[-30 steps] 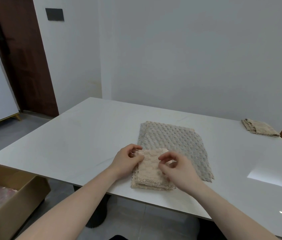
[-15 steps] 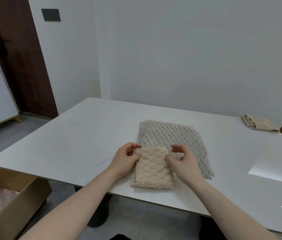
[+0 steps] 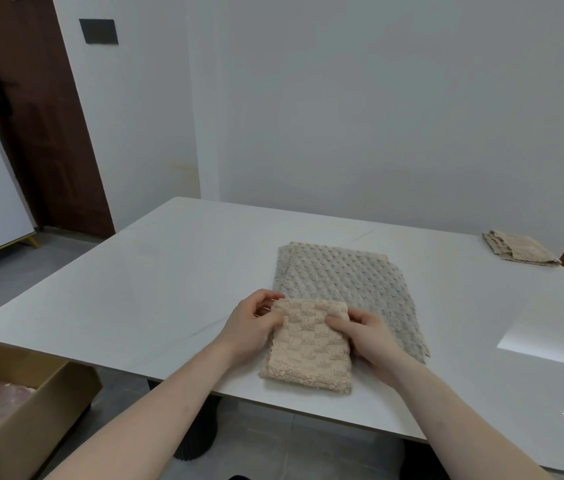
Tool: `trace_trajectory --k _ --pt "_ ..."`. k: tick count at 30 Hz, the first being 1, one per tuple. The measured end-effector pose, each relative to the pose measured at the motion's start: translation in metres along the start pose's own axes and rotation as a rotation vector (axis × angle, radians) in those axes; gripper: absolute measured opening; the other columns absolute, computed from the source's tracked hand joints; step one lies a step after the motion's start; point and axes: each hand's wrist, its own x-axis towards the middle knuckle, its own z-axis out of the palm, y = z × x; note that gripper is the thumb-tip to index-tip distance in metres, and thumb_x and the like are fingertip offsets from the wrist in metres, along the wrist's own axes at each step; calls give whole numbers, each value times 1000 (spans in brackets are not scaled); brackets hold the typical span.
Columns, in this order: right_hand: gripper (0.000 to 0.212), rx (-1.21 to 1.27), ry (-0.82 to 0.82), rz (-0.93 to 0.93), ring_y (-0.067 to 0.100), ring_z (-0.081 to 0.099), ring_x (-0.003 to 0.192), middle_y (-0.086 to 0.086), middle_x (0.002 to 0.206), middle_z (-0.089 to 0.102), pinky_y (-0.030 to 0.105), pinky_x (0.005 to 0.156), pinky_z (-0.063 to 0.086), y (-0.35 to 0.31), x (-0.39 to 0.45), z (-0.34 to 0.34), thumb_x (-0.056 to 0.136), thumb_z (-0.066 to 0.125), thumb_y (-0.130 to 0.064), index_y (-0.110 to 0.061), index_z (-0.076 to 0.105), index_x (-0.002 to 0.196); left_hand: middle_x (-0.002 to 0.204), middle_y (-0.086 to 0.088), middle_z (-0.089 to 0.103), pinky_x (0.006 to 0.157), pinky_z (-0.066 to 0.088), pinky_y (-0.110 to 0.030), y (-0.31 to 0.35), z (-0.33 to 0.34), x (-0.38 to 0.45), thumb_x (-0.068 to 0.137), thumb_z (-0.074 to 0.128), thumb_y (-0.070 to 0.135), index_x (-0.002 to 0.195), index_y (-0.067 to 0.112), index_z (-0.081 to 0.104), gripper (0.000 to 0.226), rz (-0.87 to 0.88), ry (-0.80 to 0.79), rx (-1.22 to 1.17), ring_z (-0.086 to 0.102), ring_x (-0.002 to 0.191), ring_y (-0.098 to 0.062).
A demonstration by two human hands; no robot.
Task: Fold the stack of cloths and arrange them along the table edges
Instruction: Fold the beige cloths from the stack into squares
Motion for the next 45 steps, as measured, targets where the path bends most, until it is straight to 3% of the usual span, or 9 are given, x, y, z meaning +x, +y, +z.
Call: trace_trajectory --k 3,6,11,16,23,27,35,42,45 --pt "28 132 17 -51 32 75 106 15 112 78 52 101 56 7 -4 -3 92 73 -6 -6 71 120 92 6 71 80 53 -30 1 6 0 79 71 32 105 33 71 26 14 -19 136 66 85 -16" --pt "27 138 47 -106 31 75 106 16 111 78 52 100 57 11 -9 -4 93 72 -4 -4 70 120 80 8 72 71 51 -25 2 9 -1 86 72 19 90 27 73 9 31 -27 155 65 73 -8" --pt "27 75 29 -169 24 76 106 7 111 79 44 95 60 9 -17 1 94 74 -16 -13 71 120 79 2 70 68 50 -26 4 4 -2 90 70 10 91 17 71 6 13 32 35 63 70 -10" --pt "21 47 69 -160 20 77 100 3 104 81 37 89 62 9 -19 3 94 72 -9 -15 74 114 69 7 62 59 45 -23 8 7 -5 92 68 10 85 17 67 9 -5 33 33 56 60 -9" --pt "23 -33 168 -227 13 77 96 -3 100 81 31 88 61 13 -18 3 90 75 -5 -18 75 109 67 2 59 56 40 -28 10 5 -4 84 70 9 91 11 68 7 1 12 36 49 55 -13" --pt "22 5 178 -238 14 77 97 -1 100 81 28 85 61 15 -19 2 89 76 -4 -15 75 109 61 4 41 60 37 -32 7 3 -2 83 73 11 84 8 65 9 26 33 52 40 54 -13" --pt "20 3 198 -280 9 75 95 -4 98 80 20 79 59 14 -21 4 89 77 -5 -17 77 105 49 2 50 53 39 -28 4 4 -1 91 69 1 91 6 74 8 -1 64 -8 47 47 -14" --pt "19 13 185 -297 14 75 97 -1 98 80 26 83 58 14 -24 3 90 75 -4 -19 79 100 55 -6 52 50 39 -26 3 3 0 94 67 2 93 9 75 11 9 53 -28 44 46 -13" --pt "20 40 187 -296 12 74 84 1 94 80 23 71 55 13 -25 2 91 72 -2 -21 80 97 63 -10 59 47 40 -21 5 5 -2 95 65 3 95 8 74 10 13 36 -22 48 49 -13"
